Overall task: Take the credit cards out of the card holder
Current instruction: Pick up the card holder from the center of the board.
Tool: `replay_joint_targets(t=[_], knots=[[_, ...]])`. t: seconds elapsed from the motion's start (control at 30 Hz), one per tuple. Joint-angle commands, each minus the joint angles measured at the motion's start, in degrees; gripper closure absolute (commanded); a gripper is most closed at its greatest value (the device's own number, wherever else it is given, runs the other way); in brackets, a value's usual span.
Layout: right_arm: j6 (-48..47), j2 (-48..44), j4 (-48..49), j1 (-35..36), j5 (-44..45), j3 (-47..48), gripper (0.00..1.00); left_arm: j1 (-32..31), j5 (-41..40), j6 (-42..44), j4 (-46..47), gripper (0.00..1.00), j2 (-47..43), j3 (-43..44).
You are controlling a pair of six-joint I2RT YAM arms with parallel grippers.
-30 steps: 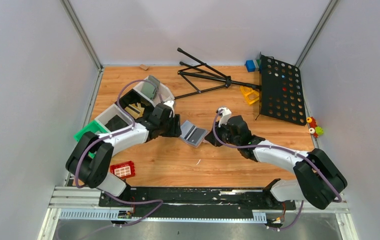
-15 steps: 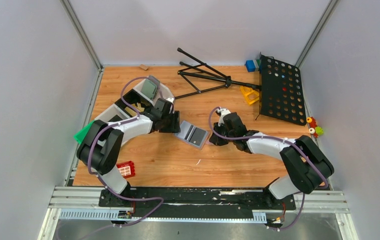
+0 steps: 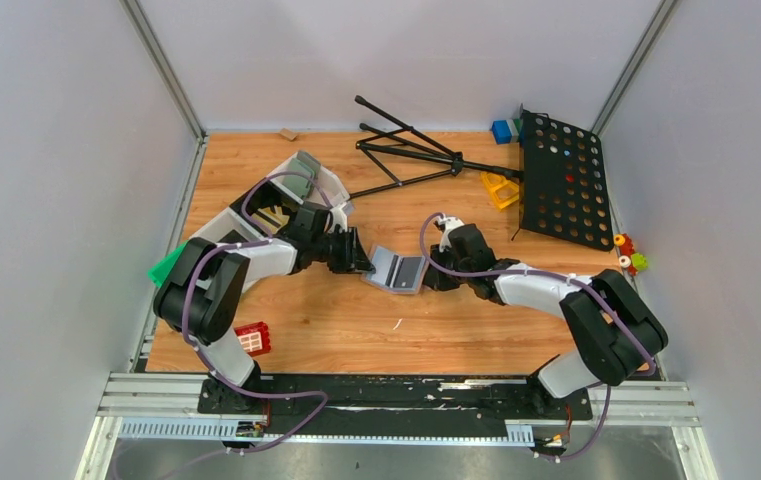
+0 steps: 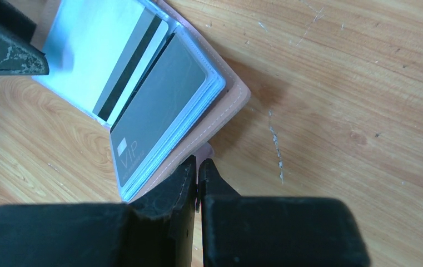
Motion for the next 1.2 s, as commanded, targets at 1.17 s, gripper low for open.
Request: replay_joint_targets(t=[1.17], knots=[[19.05,-0.26,16.1,0.18,-18.29,-2.09,0.72,-2.53,2.87,-4.96,10.76,0.85,-12.14,-14.9]])
